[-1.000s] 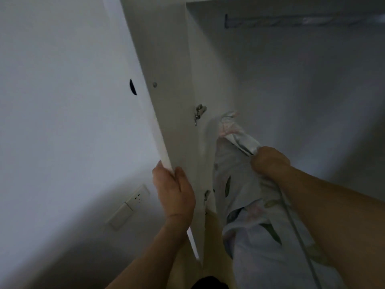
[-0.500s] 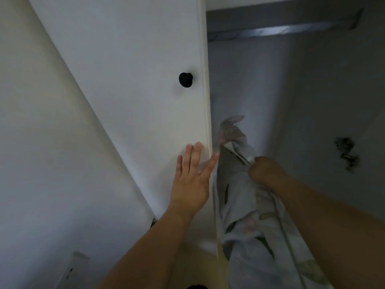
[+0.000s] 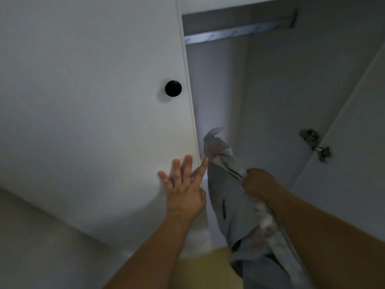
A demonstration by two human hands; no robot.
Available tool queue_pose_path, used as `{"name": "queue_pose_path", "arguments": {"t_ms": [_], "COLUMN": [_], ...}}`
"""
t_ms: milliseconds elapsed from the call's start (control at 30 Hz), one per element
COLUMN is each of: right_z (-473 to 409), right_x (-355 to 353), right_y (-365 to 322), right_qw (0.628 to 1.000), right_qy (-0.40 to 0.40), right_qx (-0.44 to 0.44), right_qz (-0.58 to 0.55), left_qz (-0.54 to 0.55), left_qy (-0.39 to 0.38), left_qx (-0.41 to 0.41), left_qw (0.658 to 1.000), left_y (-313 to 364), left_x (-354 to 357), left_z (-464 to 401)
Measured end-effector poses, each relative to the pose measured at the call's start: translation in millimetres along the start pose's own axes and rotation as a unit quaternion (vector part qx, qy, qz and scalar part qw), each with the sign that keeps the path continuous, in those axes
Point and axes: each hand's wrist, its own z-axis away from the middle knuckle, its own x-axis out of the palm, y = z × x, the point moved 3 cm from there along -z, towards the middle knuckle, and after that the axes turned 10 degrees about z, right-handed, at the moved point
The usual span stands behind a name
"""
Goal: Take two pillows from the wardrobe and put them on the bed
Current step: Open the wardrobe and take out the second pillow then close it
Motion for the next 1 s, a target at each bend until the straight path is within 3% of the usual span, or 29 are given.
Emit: {"name": "queue_pose_path", "arguments": {"t_ms": [133, 233, 533, 667, 833, 1000], "right_z": [-1.7, 5.1, 77.1, 124.2, 200.7, 284.3], "right_x": [6.3, 9.4, 22.2, 19.8, 11.7, 12.3], "right_y": [-5.5, -0.1, 63.3, 110.3, 191.2, 254.7], "right_qw": [0.999, 0.998, 0.993, 0.988, 0.975, 0.968], "right_qy": [-0.005, 0.007, 0.021, 0.020, 0.039, -0.058], "right_qx": [0.042, 0.064, 0.119, 0.150, 0.217, 0.245], "right_qz": [-0.003, -0.010, -0.011, -0.012, -0.014, 0.015], "left_qz": [-0.019, -0.008, 0.043, 0.074, 0.079, 0.097], "left_qy": [0.016, 0.007, -0.096, -0.150, -0.163, -0.103], "left_qx": [0.057, 0.055, 0.077, 0.144, 0.266, 0.434], "left_qw": [0.998, 0.998, 0.992, 0.975, 0.947, 0.890], "left_y": [-10.6, -9.6, 50.8, 107.0, 210.4, 301.6], "left_x": [9.8, 9.1, -7.0, -12.8, -23.7, -49.1], "left_z": [-3.2, -3.9, 15.5, 17.1, 23.4, 38.5]}}
